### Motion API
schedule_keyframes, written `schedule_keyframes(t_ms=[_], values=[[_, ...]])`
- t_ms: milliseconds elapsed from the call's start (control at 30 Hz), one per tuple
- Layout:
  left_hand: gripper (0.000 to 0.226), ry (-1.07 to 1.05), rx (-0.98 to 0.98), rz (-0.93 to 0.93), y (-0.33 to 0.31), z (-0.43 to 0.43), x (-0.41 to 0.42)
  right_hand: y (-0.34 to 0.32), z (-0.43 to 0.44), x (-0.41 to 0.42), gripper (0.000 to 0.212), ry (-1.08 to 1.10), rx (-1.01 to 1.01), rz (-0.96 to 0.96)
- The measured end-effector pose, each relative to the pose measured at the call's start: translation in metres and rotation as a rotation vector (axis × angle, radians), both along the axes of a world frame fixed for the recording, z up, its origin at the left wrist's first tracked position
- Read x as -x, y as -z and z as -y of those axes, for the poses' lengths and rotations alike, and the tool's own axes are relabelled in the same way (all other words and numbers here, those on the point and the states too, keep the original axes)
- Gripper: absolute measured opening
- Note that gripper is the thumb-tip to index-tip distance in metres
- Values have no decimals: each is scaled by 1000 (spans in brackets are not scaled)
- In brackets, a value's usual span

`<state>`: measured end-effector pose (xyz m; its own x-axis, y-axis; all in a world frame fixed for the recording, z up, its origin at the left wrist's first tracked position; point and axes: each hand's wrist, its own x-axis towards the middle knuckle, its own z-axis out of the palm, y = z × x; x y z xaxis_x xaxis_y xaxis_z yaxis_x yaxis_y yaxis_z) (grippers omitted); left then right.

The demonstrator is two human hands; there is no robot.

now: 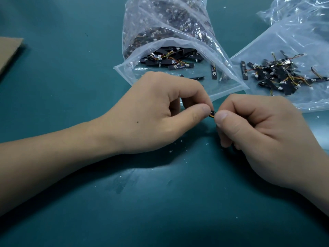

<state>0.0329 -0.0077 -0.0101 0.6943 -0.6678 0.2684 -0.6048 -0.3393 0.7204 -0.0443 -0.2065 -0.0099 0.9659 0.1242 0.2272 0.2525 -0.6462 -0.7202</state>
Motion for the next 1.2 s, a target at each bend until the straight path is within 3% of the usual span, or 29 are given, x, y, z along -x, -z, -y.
schedule_keyframes(t_ms=[433,1200], values=[[11,-1,-16,-32,-2,1,2,3,2,0,33,-7,47,2],[11,-20,-6,-36,-2,1,3,3,2,0,25,-46,-41,-38]])
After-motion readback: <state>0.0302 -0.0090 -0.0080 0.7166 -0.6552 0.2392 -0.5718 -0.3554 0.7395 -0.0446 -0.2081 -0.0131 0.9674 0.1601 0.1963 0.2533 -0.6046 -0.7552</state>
